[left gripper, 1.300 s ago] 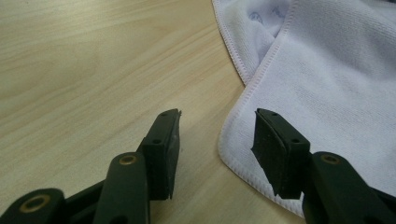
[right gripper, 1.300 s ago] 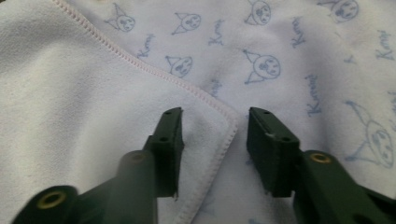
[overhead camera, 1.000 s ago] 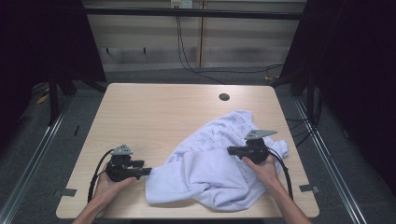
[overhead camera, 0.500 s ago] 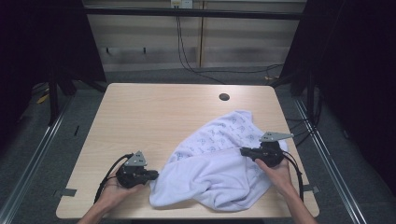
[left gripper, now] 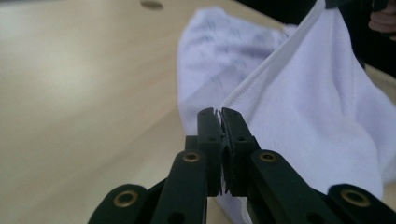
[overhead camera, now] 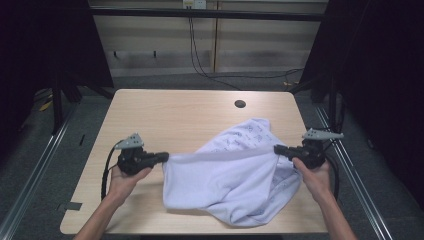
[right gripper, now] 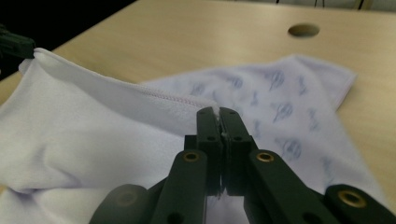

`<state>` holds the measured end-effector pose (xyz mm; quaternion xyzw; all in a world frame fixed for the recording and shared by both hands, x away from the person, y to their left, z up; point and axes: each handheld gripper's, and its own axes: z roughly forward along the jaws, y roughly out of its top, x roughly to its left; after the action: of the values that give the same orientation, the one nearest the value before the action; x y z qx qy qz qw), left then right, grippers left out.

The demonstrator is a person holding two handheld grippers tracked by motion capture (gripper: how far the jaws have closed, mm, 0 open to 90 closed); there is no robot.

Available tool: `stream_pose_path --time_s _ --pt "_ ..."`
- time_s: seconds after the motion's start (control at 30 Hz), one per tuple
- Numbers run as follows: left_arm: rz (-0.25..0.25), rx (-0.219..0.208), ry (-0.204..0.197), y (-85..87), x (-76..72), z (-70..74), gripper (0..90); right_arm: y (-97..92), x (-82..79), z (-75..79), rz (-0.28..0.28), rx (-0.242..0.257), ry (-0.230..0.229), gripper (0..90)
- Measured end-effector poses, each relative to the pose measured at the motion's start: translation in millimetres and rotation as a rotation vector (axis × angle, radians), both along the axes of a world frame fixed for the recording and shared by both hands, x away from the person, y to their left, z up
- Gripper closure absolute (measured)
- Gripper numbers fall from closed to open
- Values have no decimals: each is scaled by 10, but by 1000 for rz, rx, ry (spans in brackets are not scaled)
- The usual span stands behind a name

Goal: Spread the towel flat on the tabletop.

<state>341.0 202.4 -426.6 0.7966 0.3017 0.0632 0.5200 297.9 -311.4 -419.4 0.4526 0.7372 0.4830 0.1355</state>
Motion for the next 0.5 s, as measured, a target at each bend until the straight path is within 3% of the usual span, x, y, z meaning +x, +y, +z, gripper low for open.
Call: stream_pose_path --time_s 0.03,0.1,0.13,0.17,0.2,0.23,0.27,0.3,0.33,0.37,0.4,0.43,0.47,0.5 --pt "0 0 0 0 0 0 876 0 0 0 0 0 0 880" --pt "25 -25 -30 -7 105 180 876 -4 95 154 -21 10 -28 880" --pt "43 -53 -59 4 192 370 876 -10 183 320 -32 17 -59 880" --pt "43 -53 -59 4 192 370 876 -10 183 320 -32 17 -59 880" --pt "55 -87 -94 14 253 570 876 -27 252 513 -46 17 -94 881" --pt "55 -87 -94 14 253 570 876 -27 252 513 -46 17 -94 881" --pt "64 -123 -132 20 285 784 876 -45 302 733 -53 30 -130 881" --pt "64 -123 -132 20 285 784 876 -45 302 733 -53 30 -130 881" --pt "63 -134 -153 9 292 897 876 -53 316 851 -59 25 -152 882" --pt "64 -142 -172 -3 296 1011 876 -59 323 974 -64 23 -175 882" --pt "58 -165 -213 -21 281 1248 876 -81 313 1224 -77 34 -223 883" --pt "58 -165 -213 -21 281 1248 876 -81 313 1224 -77 34 -223 883" --pt "50 -185 -258 -30 249 1486 876 -111 280 1464 -80 51 -273 882" --pt "49 -188 -276 -35 232 1571 876 -119 253 1579 -84 51 -293 883"
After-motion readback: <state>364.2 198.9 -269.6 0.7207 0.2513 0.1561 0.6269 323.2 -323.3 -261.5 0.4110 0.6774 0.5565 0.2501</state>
